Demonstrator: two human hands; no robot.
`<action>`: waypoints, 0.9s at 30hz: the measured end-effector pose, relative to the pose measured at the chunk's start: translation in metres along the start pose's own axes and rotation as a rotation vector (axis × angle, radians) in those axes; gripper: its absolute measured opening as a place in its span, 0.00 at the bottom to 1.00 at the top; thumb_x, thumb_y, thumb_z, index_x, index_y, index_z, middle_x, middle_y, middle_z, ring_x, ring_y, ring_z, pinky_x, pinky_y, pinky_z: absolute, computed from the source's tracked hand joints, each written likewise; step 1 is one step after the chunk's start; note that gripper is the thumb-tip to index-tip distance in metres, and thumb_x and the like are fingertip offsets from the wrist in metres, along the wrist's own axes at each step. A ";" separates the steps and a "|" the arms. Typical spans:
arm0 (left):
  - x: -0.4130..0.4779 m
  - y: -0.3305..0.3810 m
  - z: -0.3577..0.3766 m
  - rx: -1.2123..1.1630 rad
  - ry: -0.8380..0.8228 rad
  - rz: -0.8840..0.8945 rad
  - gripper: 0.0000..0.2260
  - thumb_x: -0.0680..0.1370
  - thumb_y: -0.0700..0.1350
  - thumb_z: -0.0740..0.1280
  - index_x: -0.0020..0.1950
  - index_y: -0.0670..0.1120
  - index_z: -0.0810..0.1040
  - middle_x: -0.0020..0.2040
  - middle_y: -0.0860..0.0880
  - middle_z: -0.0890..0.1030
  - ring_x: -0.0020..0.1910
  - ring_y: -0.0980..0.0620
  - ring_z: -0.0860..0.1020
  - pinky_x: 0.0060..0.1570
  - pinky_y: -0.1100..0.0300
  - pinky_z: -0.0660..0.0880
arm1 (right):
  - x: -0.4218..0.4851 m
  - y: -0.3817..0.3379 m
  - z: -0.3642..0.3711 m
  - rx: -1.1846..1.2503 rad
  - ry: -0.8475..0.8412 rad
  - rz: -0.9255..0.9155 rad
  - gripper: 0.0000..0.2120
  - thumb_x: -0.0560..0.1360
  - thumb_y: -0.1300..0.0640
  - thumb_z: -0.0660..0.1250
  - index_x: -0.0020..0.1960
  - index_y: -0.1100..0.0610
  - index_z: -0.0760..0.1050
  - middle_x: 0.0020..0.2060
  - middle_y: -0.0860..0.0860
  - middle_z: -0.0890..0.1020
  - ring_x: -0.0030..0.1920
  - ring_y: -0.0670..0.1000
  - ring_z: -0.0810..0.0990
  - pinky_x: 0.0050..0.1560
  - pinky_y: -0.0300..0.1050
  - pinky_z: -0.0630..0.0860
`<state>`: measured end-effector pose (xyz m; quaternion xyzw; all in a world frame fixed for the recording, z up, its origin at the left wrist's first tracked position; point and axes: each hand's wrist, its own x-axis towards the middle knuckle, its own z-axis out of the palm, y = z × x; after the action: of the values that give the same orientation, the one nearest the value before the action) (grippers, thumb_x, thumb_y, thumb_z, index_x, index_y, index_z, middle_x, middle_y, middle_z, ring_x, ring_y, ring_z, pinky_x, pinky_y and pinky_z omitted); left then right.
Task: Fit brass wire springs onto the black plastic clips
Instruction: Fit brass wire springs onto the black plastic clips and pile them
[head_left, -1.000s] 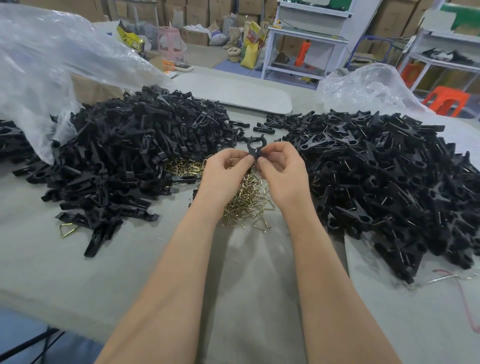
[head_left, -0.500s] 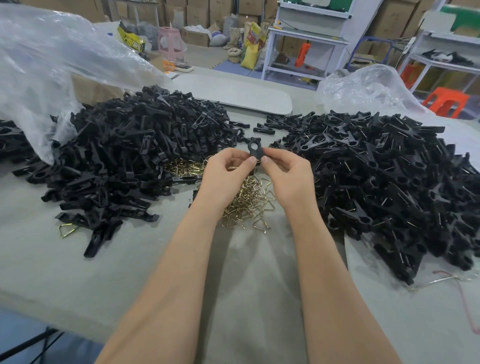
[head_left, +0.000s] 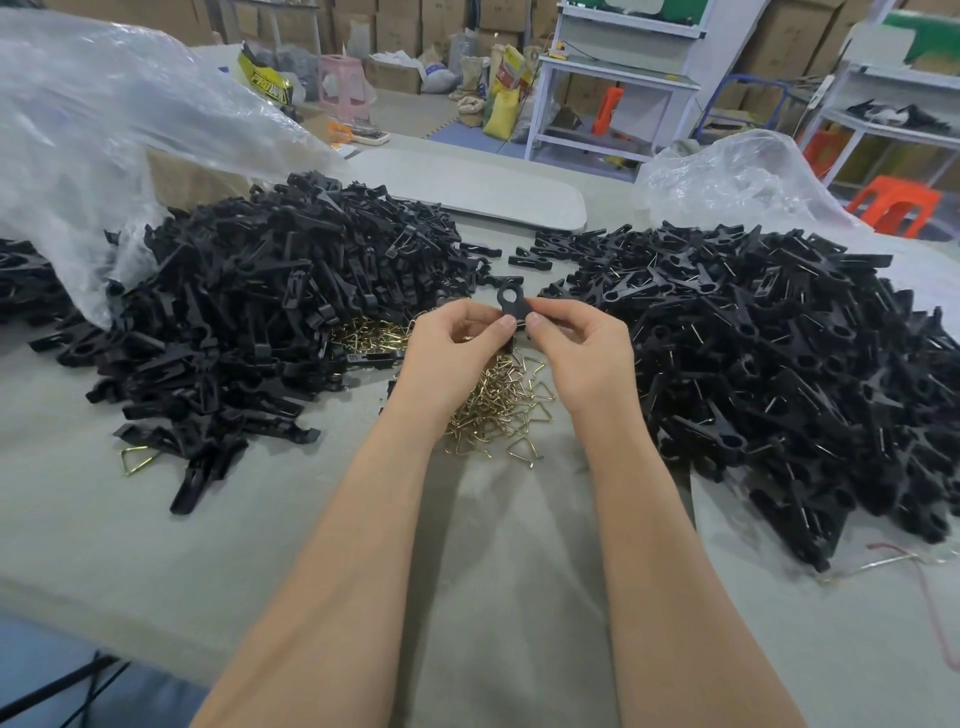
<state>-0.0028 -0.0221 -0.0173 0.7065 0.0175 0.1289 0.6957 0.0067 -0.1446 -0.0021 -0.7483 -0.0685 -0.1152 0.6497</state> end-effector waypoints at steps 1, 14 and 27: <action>0.000 0.000 -0.001 -0.032 -0.006 -0.002 0.04 0.76 0.44 0.69 0.42 0.49 0.81 0.34 0.54 0.81 0.36 0.58 0.78 0.46 0.58 0.79 | 0.000 0.000 -0.001 0.029 -0.013 0.010 0.10 0.75 0.66 0.66 0.46 0.52 0.80 0.40 0.47 0.83 0.45 0.47 0.83 0.50 0.37 0.79; 0.005 0.009 -0.010 -0.689 0.010 -0.188 0.02 0.76 0.37 0.67 0.47 0.41 0.78 0.41 0.49 0.82 0.40 0.57 0.81 0.44 0.67 0.78 | 0.003 0.000 -0.005 0.151 -0.064 0.286 0.10 0.75 0.61 0.69 0.55 0.60 0.72 0.49 0.56 0.82 0.45 0.51 0.82 0.52 0.45 0.80; 0.004 0.010 -0.022 -1.103 0.206 -0.446 0.06 0.74 0.41 0.71 0.43 0.40 0.76 0.38 0.47 0.77 0.36 0.56 0.76 0.44 0.64 0.76 | -0.007 0.011 0.011 -0.692 -0.184 -0.054 0.14 0.79 0.54 0.63 0.40 0.61 0.79 0.31 0.51 0.79 0.36 0.50 0.74 0.36 0.36 0.67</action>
<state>-0.0046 -0.0004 -0.0068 0.2045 0.1630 0.0375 0.9645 0.0035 -0.1353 -0.0158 -0.9292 -0.1034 -0.0812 0.3455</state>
